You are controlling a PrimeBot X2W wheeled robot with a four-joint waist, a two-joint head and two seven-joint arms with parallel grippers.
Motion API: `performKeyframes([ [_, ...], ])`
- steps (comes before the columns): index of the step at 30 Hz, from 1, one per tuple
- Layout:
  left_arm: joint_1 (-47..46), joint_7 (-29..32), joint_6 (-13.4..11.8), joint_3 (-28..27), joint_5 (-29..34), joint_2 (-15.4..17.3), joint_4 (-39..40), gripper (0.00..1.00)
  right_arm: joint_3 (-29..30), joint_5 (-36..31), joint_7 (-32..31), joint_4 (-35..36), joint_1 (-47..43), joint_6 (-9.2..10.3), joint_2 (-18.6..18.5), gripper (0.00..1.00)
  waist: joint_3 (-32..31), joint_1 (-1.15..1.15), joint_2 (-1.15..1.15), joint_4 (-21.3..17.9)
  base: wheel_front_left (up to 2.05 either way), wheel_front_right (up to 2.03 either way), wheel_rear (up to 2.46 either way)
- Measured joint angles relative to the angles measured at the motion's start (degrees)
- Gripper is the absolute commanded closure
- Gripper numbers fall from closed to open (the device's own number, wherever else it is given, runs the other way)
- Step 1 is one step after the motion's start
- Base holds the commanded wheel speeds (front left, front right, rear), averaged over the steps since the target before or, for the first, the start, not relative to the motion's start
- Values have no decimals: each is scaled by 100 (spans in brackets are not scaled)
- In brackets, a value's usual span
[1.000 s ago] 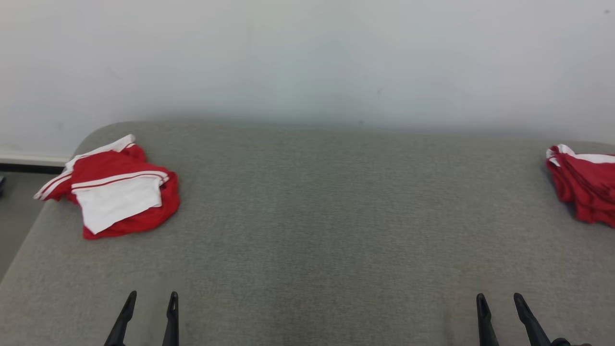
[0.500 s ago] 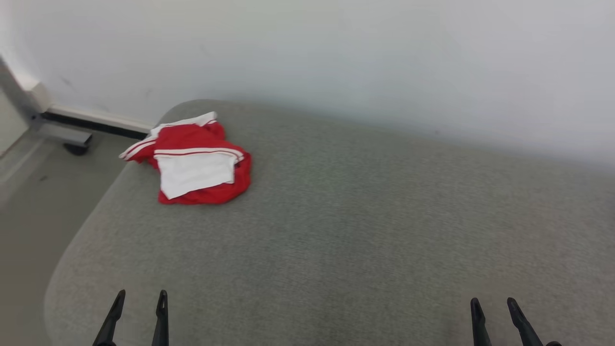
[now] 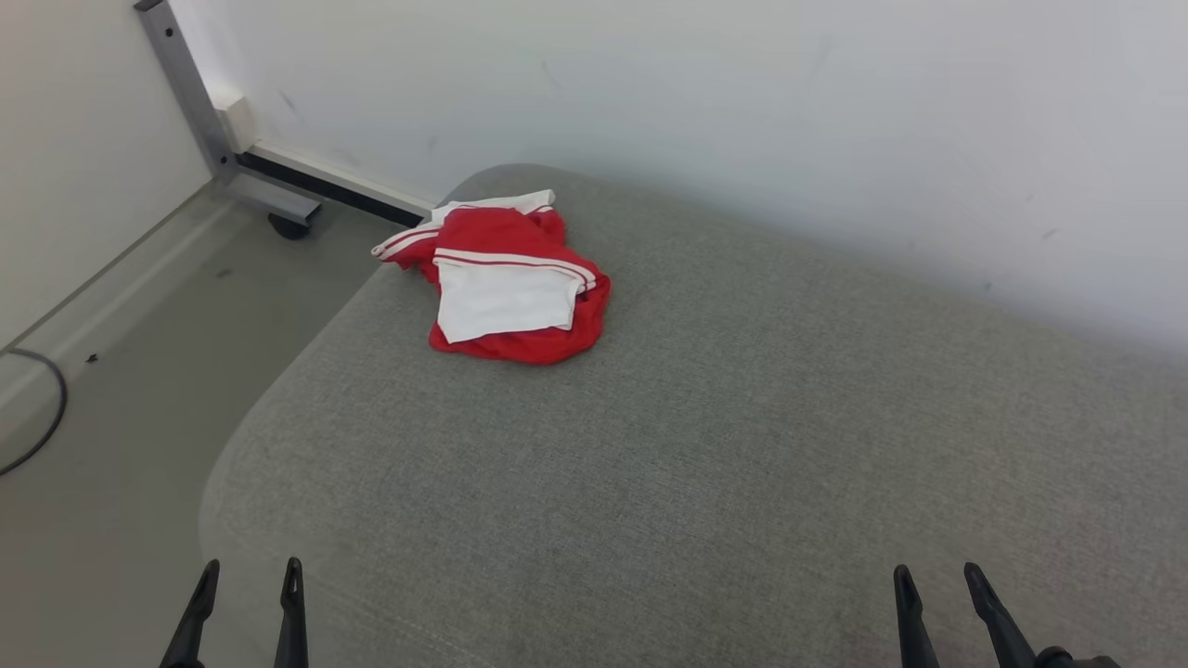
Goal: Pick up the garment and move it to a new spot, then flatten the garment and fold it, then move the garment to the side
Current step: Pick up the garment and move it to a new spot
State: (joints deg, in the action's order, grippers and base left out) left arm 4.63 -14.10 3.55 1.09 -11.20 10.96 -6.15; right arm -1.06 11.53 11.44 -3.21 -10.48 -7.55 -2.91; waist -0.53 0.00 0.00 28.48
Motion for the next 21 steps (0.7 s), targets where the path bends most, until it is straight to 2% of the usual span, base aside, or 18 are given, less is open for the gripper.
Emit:
performKeyframes([
  [8,92,-20,-148,-119,-85,0,145,0,-93,-65,-82,-14,179,0,0,0,107,0,1,142,0,0,0],
  [21,-225,-47,-94,-143,-215,85,-48,0,-3,-178,-94,75,214,0,1,0,166,0,1,52,0,0,0],
])
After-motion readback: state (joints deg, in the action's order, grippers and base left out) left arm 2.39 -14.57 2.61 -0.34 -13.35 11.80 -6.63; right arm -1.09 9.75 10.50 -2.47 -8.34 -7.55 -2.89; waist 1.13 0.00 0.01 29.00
